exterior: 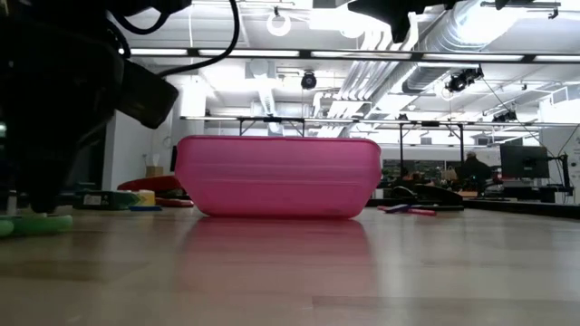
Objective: Pack school essentials
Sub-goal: Put the yellow eraser into the pink supply box
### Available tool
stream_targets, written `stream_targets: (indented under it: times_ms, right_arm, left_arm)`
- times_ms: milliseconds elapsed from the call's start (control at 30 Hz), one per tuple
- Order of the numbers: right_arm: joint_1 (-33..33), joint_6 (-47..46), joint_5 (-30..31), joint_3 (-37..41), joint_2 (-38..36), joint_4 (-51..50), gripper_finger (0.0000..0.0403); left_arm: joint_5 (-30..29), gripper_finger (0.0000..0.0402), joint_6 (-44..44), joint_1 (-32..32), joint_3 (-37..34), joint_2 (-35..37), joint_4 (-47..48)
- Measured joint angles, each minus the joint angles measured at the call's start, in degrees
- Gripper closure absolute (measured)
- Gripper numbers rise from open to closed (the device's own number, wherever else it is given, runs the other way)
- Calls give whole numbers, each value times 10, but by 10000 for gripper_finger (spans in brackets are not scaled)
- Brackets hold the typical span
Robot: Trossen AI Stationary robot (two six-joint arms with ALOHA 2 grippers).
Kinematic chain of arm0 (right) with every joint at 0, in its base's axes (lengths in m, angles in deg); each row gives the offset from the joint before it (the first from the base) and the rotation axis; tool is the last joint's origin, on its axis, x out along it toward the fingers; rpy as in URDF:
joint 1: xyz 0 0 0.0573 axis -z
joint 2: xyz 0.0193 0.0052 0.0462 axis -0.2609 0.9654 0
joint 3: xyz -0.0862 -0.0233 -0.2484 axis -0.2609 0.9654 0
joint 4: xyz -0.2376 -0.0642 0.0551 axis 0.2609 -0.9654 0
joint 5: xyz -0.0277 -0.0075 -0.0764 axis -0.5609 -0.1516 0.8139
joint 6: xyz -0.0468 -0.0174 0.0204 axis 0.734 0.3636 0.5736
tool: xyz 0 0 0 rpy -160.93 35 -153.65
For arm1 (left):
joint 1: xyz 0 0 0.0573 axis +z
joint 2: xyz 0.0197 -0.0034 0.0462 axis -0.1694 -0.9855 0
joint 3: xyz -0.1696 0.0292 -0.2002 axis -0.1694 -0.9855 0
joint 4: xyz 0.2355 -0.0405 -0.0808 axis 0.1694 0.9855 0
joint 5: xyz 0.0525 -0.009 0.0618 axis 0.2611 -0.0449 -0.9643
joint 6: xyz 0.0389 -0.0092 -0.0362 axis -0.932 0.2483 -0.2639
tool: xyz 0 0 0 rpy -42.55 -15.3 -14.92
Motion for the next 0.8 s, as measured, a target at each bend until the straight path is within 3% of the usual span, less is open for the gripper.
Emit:
stream_targets:
  times_ms: [567,800]
  right_arm:
    - [0,2,21,0,0,0,245]
    - [0,2,21,0,0,0,245]
  left_arm:
    - [4,391,-24,0,0,0,1]
    - [4,399,-33,0,0,0,2]
